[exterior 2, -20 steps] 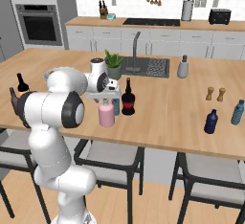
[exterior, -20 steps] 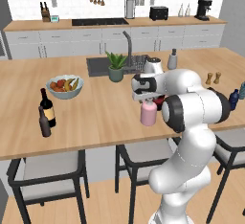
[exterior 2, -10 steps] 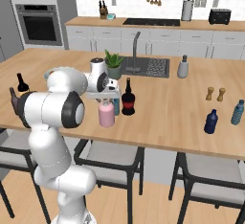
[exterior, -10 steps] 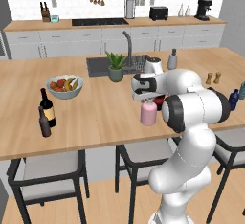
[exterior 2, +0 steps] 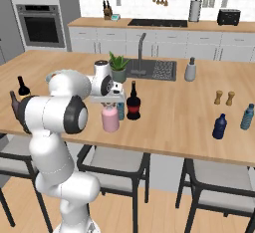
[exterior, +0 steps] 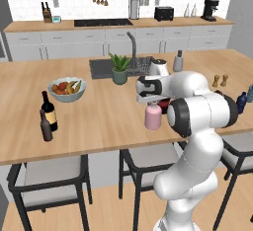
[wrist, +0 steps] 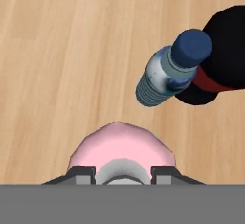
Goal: Move the plastic bottles in the middle to the plastics group, and the glass bottles in the middle to the glass group.
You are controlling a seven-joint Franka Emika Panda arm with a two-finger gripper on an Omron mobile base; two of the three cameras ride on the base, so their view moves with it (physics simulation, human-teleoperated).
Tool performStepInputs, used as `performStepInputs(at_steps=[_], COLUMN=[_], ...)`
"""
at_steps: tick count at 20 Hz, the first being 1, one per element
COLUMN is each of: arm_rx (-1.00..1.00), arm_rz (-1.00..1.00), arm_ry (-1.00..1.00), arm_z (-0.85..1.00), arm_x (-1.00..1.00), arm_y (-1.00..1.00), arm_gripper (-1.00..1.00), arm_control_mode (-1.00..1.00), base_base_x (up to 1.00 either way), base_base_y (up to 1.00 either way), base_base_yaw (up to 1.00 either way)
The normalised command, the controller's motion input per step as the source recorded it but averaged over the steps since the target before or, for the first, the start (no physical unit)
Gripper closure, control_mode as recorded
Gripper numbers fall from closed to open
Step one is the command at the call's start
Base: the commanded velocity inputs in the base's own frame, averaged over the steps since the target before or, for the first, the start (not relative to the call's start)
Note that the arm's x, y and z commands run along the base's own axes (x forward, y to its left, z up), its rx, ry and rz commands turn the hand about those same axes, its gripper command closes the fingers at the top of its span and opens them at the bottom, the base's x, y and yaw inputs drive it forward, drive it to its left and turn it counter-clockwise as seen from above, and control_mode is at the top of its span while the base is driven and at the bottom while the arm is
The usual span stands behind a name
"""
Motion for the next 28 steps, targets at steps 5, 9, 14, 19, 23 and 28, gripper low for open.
performStepInputs(at_steps=[5, 9, 14, 19, 23, 28], arm_rx=[0.09, 0.07, 0.0, 0.0, 0.0, 0.0], arm_rz=[0.0, 0.0, 0.0, 0.0, 0.0, 0.0], arm_ry=[-0.07, -0.13, -0.03, 0.0, 0.0, 0.0], arm_z=[0.33, 0.4, 0.26, 0.24, 0.04, 0.0], arm_x=[-0.06, -0.24, -0.05, 0.0, 0.07, 0.21], arm_y=[0.01, 0.5, 0.78, 0.99, 1.0, 1.0], arm_gripper=[1.0, 1.0, 1.0, 1.0, 1.0, 1.0], arm_control_mode=[-1.0, -1.0, -1.0, -1.0, -1.0, -1.0], base_base_x=[0.0, 0.0, 0.0, 0.0, 0.0, 0.0], base_base_y=[0.0, 0.0, 0.0, 0.0, 0.0, 0.0], base_base_yaw=[0.0, 0.0, 0.0, 0.0, 0.0, 0.0])
